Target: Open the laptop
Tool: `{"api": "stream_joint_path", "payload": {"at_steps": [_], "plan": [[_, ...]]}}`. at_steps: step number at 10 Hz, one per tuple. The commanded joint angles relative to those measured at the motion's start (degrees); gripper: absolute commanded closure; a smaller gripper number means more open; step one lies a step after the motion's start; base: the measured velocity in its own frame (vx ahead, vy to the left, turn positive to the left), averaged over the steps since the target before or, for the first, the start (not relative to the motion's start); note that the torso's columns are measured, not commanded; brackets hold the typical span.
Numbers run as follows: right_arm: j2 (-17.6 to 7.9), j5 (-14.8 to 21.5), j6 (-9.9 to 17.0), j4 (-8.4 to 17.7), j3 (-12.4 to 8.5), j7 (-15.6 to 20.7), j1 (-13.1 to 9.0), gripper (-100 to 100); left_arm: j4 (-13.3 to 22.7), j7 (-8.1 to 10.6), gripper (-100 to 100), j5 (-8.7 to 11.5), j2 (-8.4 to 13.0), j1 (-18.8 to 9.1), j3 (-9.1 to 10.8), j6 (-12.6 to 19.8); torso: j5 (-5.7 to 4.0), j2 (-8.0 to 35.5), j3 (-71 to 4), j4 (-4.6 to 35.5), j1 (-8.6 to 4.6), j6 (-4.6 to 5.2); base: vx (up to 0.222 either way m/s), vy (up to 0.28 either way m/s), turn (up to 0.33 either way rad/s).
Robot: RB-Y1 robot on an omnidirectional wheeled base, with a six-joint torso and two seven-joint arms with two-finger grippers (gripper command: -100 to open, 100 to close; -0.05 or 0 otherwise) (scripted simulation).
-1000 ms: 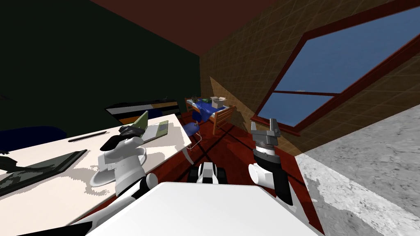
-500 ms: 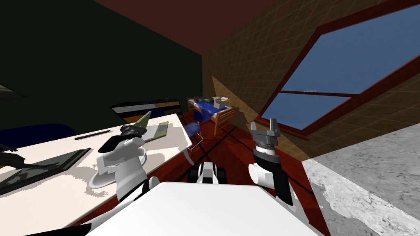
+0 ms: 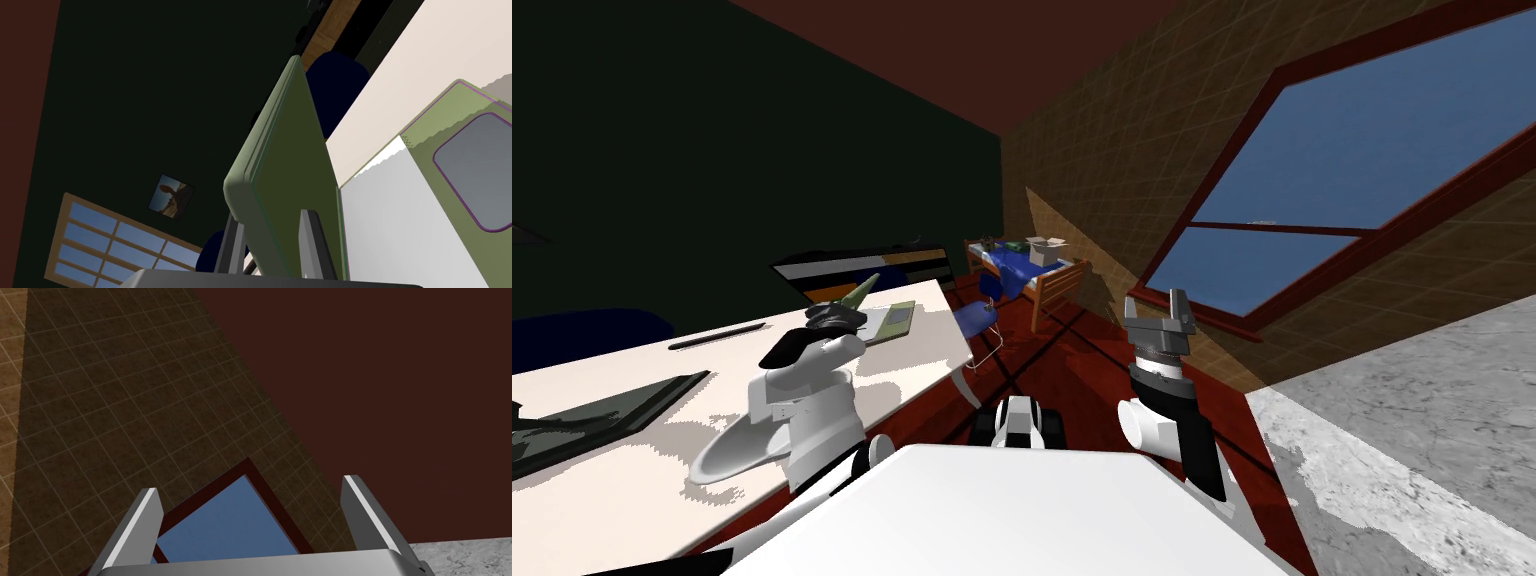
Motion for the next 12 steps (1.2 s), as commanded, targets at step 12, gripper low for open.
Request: {"api": "stream_joint_path", "payload": {"at_steps": [12], "plan": [[0.00,0.00,0.00,0.00,0.00,0.00,-0.01,0,12.01,-6.65,100,-7.51,7.28,0.96,2.11,-8.54,0.05,0.11,0.07,0.01,0.07,-0.18,-0.004,-0.034,-0.093]]}}
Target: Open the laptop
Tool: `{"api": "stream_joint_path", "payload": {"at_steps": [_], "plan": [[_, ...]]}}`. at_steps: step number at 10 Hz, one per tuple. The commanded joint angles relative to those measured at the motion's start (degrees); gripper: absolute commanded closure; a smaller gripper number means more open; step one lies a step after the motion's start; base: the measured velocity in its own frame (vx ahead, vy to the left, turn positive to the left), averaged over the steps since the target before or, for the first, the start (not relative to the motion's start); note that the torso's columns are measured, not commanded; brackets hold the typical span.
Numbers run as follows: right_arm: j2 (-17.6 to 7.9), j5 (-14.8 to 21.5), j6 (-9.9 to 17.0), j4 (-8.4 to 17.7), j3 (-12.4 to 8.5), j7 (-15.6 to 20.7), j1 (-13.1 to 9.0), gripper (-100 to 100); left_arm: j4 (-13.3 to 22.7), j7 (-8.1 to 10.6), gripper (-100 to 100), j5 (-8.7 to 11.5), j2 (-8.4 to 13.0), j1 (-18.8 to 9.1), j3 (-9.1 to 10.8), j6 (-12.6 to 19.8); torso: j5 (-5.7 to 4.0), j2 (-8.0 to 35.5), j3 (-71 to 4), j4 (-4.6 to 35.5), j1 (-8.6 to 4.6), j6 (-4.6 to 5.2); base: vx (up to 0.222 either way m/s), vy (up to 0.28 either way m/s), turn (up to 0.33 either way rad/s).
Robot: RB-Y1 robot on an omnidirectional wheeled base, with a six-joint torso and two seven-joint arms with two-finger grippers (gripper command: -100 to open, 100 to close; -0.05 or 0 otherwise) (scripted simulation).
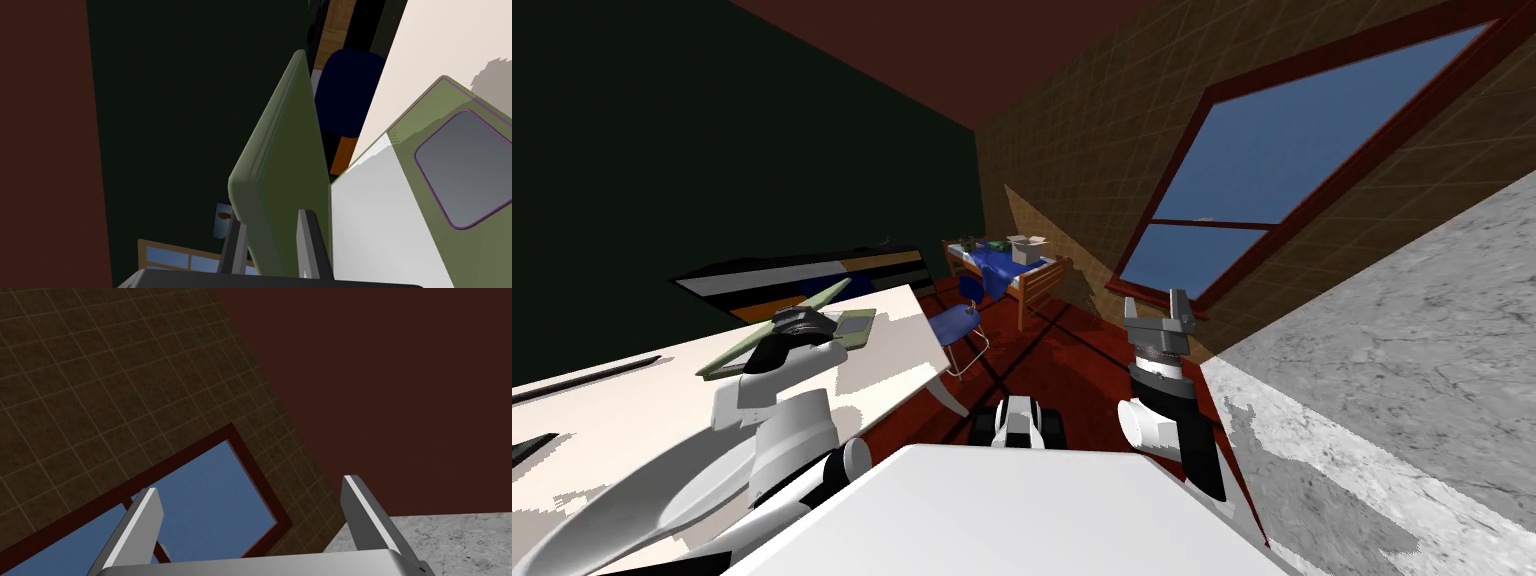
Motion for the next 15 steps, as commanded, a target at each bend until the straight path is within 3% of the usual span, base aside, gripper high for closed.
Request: {"api": "stream_joint_path", "payload": {"at_steps": [1,2,3,4,6,7,9,10,12,13,15], "plan": [[0.00,0.00,0.00,0.00,0.00,0.00,0.00,0,4.03,-1.14,100,-2.12,2.51,-0.62,2.67,-3.07,0.07,-0.06,-0.04,-0.03,0.12,0.02,-0.041,-0.034,-0.298],[0.00,0.00,0.00,0.01,0.01,0.00,-0.01,0,6.59,-1.14,100,-2.12,2.51,-0.62,2.67,-3.07,-0.01,-0.01,-0.04,0.00,0.02,0.25,-0.054,-0.035,-0.235],[0.00,0.00,0.00,0.00,0.00,0.00,-0.01,0,6.74,-1.14,100,-2.12,2.51,-0.62,2.67,-3.07,0.01,0.04,0.02,-0.02,-0.09,0.10,-0.028,-0.021,-0.017],[0.00,0.00,0.00,0.00,0.00,0.00,0.00,0,9.14,-2.15,100,-3.84,4.91,-0.83,5.15,-5.76,0.06,0.01,0.01,-0.03,0.04,-0.02,-0.052,-0.051,-0.267],[0.00,0.00,0.00,0.00,0.00,0.00,0.00,0,11.82,-2.15,100,-3.84,4.91,-0.83,5.15,-5.84,-0.08,0.07,0.03,0.03,-0.14,0.12,-0.042,-0.031,-0.107],[0.00,0.00,0.00,0.00,0.00,0.00,0.00,0,14.30,-3.16,100,-5.55,7.32,-1.05,7.62,-8.61,-0.04,-0.01,-0.01,0.00,-0.09,0.07,-0.050,-0.052,-0.347],[0.00,0.00,0.00,0.00,0.00,0.00,0.00,0,16.78,-3.16,100,-5.55,7.32,-1.05,7.62,-8.61,-0.15,0.04,0.00,0.04,-0.21,0.07,-0.035,-0.035,-0.090],[0.00,0.00,0.00,0.00,-0.01,0.00,0.01,0,18.22,-4.18,100,-7.27,9.65,-1.26,10.10,-11.13,-0.05,0.03,0.01,0.02,-0.04,-0.03,-0.031,-0.049,-0.256],[0.00,0.00,0.00,0.00,0.00,0.00,0.00,0,21.98,-4.18,100,-7.27,9.72,-1.26,10.10,-11.38,-0.12,0.03,0.00,0.02,-0.21,0.20,-0.037,-0.032,-0.136],[0.00,0.00,0.00,0.00,-0.01,0.00,0.01,0,24.43,-5.19,100,-8.99,12.13,-1.48,12.57,-14.15,-0.05,0.04,0.02,0.01,-0.09,-0.01,-0.054,-0.043,-0.238],[0.00,0.00,0.00,0.00,0.00,0.00,0.00,0,27.06,-5.19,100,-8.99,12.13,-1.48,12.57,-14.15,-0.07,0.09,0.04,0.02,-0.16,0.09,-0.035,-0.044,-0.125]]}}
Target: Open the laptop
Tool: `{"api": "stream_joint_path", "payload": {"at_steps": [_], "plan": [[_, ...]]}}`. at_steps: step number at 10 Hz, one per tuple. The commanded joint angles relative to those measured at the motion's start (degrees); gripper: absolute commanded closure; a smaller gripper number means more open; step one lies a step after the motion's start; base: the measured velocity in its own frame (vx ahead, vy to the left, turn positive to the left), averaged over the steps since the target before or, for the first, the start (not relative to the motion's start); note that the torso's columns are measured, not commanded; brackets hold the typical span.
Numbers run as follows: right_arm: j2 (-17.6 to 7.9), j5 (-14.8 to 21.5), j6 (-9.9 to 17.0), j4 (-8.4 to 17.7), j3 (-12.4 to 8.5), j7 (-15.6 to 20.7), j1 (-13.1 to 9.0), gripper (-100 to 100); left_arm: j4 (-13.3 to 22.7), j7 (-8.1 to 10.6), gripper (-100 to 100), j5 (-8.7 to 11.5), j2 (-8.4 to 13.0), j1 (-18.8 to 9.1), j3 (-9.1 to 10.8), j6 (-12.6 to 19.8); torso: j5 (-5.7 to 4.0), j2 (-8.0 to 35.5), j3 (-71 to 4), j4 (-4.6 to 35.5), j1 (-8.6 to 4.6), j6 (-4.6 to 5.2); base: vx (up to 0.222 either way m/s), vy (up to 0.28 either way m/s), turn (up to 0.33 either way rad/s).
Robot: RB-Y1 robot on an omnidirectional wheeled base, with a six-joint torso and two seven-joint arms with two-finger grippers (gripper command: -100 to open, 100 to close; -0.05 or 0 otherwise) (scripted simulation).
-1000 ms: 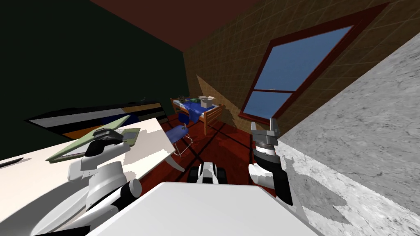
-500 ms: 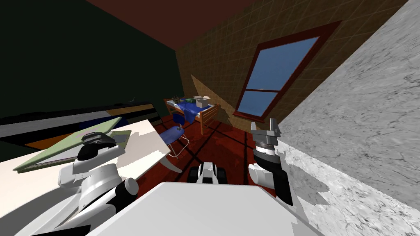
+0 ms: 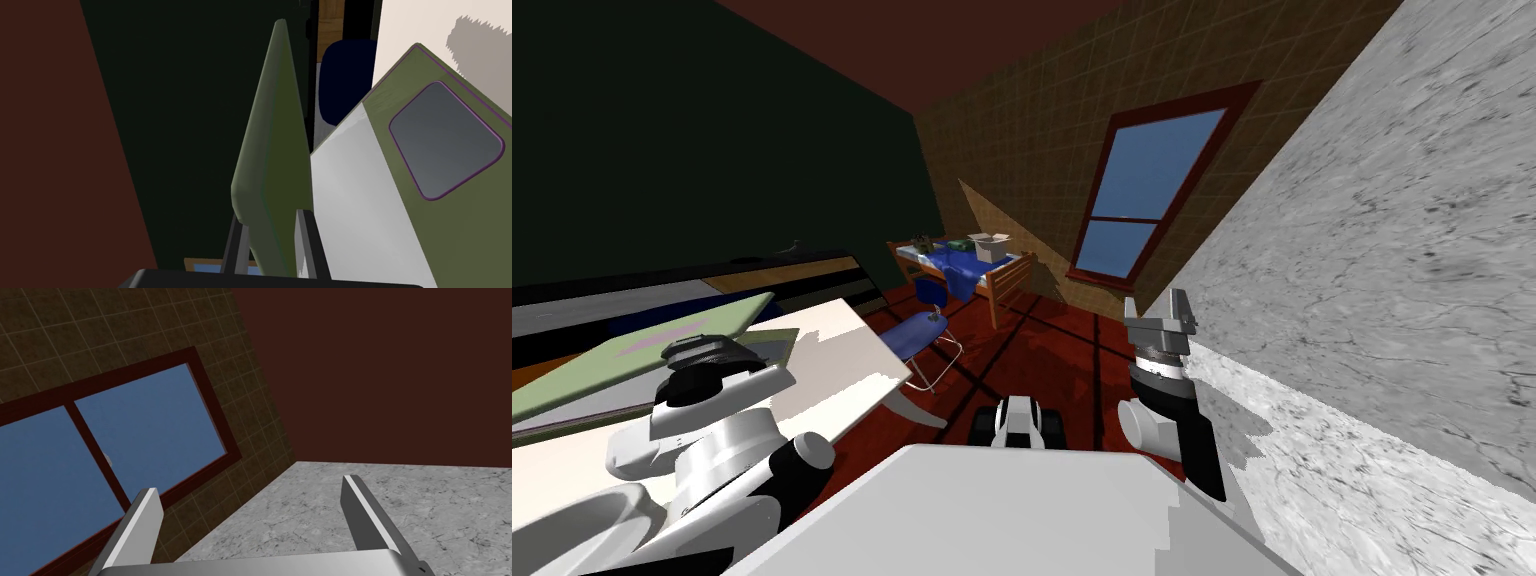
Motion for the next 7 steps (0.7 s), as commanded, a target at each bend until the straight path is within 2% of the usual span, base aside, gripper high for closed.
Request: {"api": "stream_joint_path", "payload": {"at_steps": [1,2,3,4,6,7], "plan": [[0.00,0.00,0.00,0.00,-0.01,0.00,0.01,0,4.32,-1.02,100,-1.67,3.30,0.01,2.66,-2.98,0.06,-0.09,-0.05,-0.03,0.11,-0.10,-0.046,-0.059,-0.334],[0.00,0.00,0.00,0.00,0.00,0.00,-0.01,0,6.29,-1.02,100,-1.67,3.34,0.01,2.66,-2.98,-0.06,-0.07,-0.07,0.00,-0.01,0.21,-0.047,-0.055,-0.190],[0.00,0.00,0.00,0.00,0.00,0.00,0.00,0,8.60,-2.03,100,-3.38,5.74,-0.21,5.14,-5.71,-0.05,-0.07,-0.05,-0.01,-0.03,-0.01,-0.048,-0.084,-0.301],[0.00,0.00,0.00,0.00,0.00,0.00,0.00,0,10.90,-2.03,100,-3.38,5.74,-0.21,5.14,-5.75,-0.16,-0.03,-0.05,0.02,-0.15,0.09,-0.037,-0.061,-0.180],[0.00,0.00,0.00,0.00,-0.01,0.00,0.01,0,12.29,-2.03,100,-3.38,5.74,-0.21,5.14,-5.75,0.02,-0.08,-0.05,-0.02,0.17,-0.11,-0.006,-0.016,0.012],[-0.01,0.00,0.00,0.00,-0.01,0.00,0.02,0,14.84,-3.04,100,-5.10,8.15,-0.42,7.61,-8.52,0.06,-0.09,-0.07,-0.03,0.27,-0.09,-0.024,-0.036,-0.295]]}}
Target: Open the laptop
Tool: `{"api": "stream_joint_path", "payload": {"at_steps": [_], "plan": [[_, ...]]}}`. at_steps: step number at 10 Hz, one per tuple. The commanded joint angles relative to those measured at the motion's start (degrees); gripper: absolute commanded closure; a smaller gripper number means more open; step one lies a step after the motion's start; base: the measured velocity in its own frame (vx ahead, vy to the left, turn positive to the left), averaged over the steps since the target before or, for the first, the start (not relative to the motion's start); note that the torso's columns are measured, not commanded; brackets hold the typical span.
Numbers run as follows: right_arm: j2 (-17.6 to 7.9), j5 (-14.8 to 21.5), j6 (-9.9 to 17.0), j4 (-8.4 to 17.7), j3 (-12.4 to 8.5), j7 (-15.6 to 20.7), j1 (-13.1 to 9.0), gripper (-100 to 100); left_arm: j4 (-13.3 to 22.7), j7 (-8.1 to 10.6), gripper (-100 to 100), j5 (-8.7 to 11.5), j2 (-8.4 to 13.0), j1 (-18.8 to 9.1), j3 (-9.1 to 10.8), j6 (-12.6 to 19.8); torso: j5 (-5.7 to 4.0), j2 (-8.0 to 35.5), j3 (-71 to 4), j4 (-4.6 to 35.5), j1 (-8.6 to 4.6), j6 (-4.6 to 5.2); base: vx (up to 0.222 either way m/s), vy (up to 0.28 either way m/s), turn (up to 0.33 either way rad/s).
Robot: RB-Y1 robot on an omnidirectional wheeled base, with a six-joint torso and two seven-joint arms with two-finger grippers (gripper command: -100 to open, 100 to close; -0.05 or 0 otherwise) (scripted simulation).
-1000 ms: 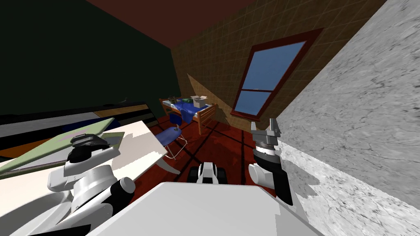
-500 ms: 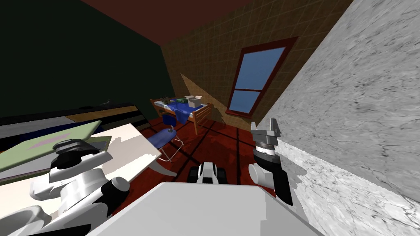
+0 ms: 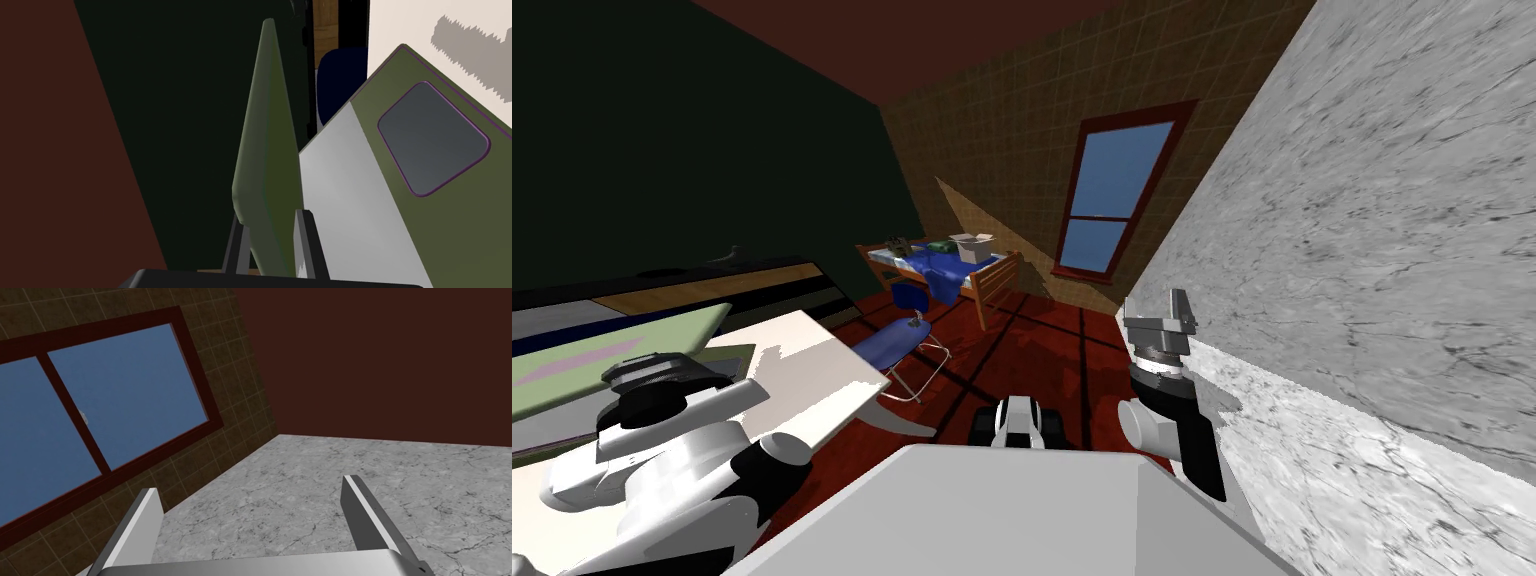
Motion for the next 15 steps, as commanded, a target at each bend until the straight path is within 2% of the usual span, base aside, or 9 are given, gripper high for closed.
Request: {"api": "stream_joint_path", "payload": {"at_steps": [1,2,3,4,8,9,12,13,15], "plan": [[0.00,0.00,0.00,0.01,0.01,0.00,-0.02,0,4.15,-1.06,100,-1.76,2.60,-0.19,2.55,-2.82,-0.05,0.03,0.01,0.01,-0.16,0.27,-0.044,-0.046,-0.209],[0.00,0.00,0.00,0.00,0.01,0.00,-0.01,0,5.21,-1.06,100,-1.76,2.60,-0.19,2.55,-2.82,-0.07,0.07,0.05,0.02,-0.30,0.13,-0.020,-0.030,-0.023],[0.00,0.00,0.00,0.00,0.00,0.00,0.00,0,4.01,-0.90,100,-1.61,2.34,-0.07,2.38,-2.48,0.01,0.04,0.05,0.00,-0.23,0.03,-0.003,-0.013,-0.005],[0.00,0.00,0.00,0.00,0.00,0.00,0.00,0,4.63,-2.76,100,-3.01,0.66,1.70,1.91,-5.24,-0.01,0.02,0.02,0.00,-0.15,0.04,0.111,0.023,0.083],[-0.01,0.00,-0.01,-0.01,-0.01,0.00,0.03,0,5.34,-6.38,100,-5.75,-2.66,5.36,0.96,-10.58,0.44,-0.26,-0.08,-0.15,0.34,0.29,0.175,0.020,0.112],[0.00,0.00,0.00,0.00,-0.01,0.00,0.02,0,5.34,-6.38,100,-5.75,-2.66,5.36,0.96,-10.58,0.39,-0.18,-0.04,-0.11,0.31,0.40,0.086,0.000,0.016],[-0.01,0.00,0.00,0.00,-0.01,0.00,0.02,0,5.88,-9.09,100,-7.81,-5.16,8.11,0.24,-14.59,0.17,-0.12,-0.02,-0.06,-0.04,0.22,0.115,0.013,0.060],[0.00,0.00,0.00,0.00,-0.01,0.00,0.02,0,5.77,-8.37,-100,-7.53,-3.32,6.88,0.41,-12.11,0.10,-0.21,-0.09,-0.07,-0.08,0.22,0.048,-0.022,-0.025],[0.00,0.00,0.00,0.00,0.00,0.00,-0.01,0,5.64,-8.05,-100,-7.60,-1.94,6.52,0.17,-10.48,-0.01,0.43,0.28,0.11,-0.25,0.16,-0.067,-0.033,-0.054]]}}
